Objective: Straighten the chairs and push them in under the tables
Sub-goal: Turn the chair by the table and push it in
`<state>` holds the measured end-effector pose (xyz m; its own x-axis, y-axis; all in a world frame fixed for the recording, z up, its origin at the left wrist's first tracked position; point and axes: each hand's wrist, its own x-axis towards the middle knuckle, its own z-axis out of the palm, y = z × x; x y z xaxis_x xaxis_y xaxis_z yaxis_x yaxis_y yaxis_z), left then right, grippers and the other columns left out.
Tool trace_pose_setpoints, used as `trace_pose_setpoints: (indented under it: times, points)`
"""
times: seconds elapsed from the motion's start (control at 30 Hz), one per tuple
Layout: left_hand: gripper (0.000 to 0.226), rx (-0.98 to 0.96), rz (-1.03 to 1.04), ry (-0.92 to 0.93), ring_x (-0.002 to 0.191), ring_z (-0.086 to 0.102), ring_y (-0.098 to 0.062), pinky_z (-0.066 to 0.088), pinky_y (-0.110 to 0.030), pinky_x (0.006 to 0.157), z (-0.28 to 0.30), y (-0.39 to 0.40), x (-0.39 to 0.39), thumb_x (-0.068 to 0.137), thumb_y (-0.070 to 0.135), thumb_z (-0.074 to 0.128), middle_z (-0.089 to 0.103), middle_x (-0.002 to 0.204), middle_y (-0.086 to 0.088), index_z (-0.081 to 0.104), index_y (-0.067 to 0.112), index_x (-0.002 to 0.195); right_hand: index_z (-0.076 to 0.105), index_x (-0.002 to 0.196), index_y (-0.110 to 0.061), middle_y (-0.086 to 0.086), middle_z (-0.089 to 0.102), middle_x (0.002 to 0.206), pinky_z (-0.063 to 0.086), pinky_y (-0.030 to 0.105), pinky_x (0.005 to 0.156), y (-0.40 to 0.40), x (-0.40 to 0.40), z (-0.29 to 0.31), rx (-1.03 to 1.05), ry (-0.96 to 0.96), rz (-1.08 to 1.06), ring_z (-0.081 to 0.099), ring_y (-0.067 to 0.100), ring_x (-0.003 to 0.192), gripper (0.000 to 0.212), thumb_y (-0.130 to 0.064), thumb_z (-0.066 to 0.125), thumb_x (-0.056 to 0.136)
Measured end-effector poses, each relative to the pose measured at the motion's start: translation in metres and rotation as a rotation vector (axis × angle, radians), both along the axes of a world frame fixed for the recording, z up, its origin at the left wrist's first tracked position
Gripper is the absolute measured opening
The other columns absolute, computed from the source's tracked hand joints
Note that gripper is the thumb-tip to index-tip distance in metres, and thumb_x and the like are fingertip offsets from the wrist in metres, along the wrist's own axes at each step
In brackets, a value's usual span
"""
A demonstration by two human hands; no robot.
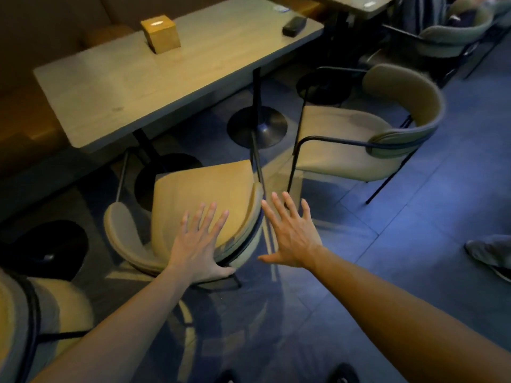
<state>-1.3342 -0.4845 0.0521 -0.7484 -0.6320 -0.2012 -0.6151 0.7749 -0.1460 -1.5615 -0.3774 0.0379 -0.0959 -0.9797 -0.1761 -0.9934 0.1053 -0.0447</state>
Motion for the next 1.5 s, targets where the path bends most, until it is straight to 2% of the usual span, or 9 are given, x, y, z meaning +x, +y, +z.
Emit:
trace_pose_setpoints:
  times: [0.2,0.37,0.5,0.7,1.0,1.23,1.4,1.43,1.5]
  points:
    - [0.132,-0.038,-0.035,0.016,0.145,0.022,-0.043,0.017,-0.062,0.113,0.030,0.026,-0.126,0.051,0.093,0.046,0.029,0.159,-0.018,0.025,0.015,0.156,-0.015,0.155,-0.020,0.014,-0.016,0.164,0.002,0.066,0.116,0.052,-0.135,0.026,-0.030,0.005,-0.049,-0.022,0.036,0.147,0.128,-0.090,0.049,0.068]
    - [0.134,-0.060,-0.046,0.068,0.149,0.013,-0.040,0.010,-0.059,0.115,0.042,0.045,-0.242,0.053,0.097,0.045,0.020,0.163,-0.017,0.019,0.017,0.157,-0.016,0.154,-0.020,0.014,-0.016,0.164,0.002,0.065,0.117,0.088,-0.254,0.052,-0.062,0.030,-0.111,-0.020,0.036,0.147,0.128,-0.088,0.050,0.069]
    - [0.133,-0.073,-0.070,0.084,0.148,0.016,-0.042,0.014,-0.061,0.115,0.046,0.032,-0.313,0.054,0.096,0.045,0.023,0.161,-0.019,0.022,0.016,0.157,-0.017,0.154,-0.018,0.013,-0.014,0.164,0.000,0.064,0.117,0.096,-0.336,0.063,-0.050,0.051,-0.157,-0.018,0.036,0.148,0.129,-0.093,0.042,0.066]
    - [0.133,-0.049,-0.090,0.092,0.147,0.020,-0.041,0.016,-0.060,0.115,0.037,-0.005,-0.423,0.052,0.096,0.047,0.025,0.161,-0.018,0.024,0.016,0.156,-0.008,0.156,-0.019,0.013,-0.004,0.165,0.001,0.064,0.117,0.066,-0.455,0.053,-0.005,0.085,-0.168,-0.012,0.036,0.150,0.133,-0.091,0.052,0.062]
    - [0.134,0.052,-0.019,0.057,0.151,-0.007,-0.038,0.002,-0.058,0.119,-0.008,-0.036,-0.577,0.056,0.099,0.033,-0.007,0.166,-0.013,-0.013,0.023,0.156,-0.013,0.155,-0.019,0.013,-0.010,0.165,0.001,0.063,0.117,0.001,-0.619,0.026,0.080,0.107,-0.079,-0.013,0.036,0.149,0.134,-0.090,0.053,0.063]
    - [0.136,0.119,0.119,-0.038,0.152,-0.007,-0.035,0.006,-0.054,0.119,-0.043,-0.028,-0.658,0.057,0.098,0.042,-0.012,0.166,-0.010,-0.024,0.027,0.153,-0.017,0.154,-0.019,0.014,-0.009,0.165,-0.001,0.062,0.116,-0.044,-0.719,-0.011,0.173,0.150,0.067,-0.010,0.036,0.150,0.136,-0.089,0.055,0.063]
    - [0.134,0.200,0.210,-0.138,0.145,0.023,-0.030,0.026,-0.045,0.113,-0.068,-0.022,-0.717,0.060,0.094,0.050,0.020,0.162,-0.006,-0.013,0.025,0.156,-0.015,0.155,-0.017,0.016,-0.003,0.165,-0.015,0.059,0.112,-0.073,-0.769,-0.043,0.269,0.172,0.271,-0.010,0.038,0.149,0.136,-0.085,0.060,0.064]
    - [0.131,0.231,0.232,-0.133,0.140,0.032,-0.028,0.030,-0.043,0.110,-0.074,-0.022,-0.727,0.061,0.091,0.053,0.030,0.157,-0.003,-0.006,0.024,0.157,-0.008,0.156,-0.015,0.017,0.005,0.165,-0.011,0.062,0.115,-0.078,-0.776,-0.049,0.293,0.179,0.304,-0.004,0.039,0.150,0.134,-0.084,0.063,0.064]
    - [0.115,0.289,0.303,-0.128,0.127,0.047,-0.024,0.037,-0.040,0.104,-0.079,-0.023,-0.741,0.065,0.086,0.059,0.050,0.144,0.001,0.019,0.027,0.155,0.029,0.151,-0.014,0.016,0.041,0.151,0.003,0.062,0.117,-0.087,-0.785,-0.060,0.270,0.175,0.408,0.025,0.038,0.144,0.117,-0.076,0.070,0.062]
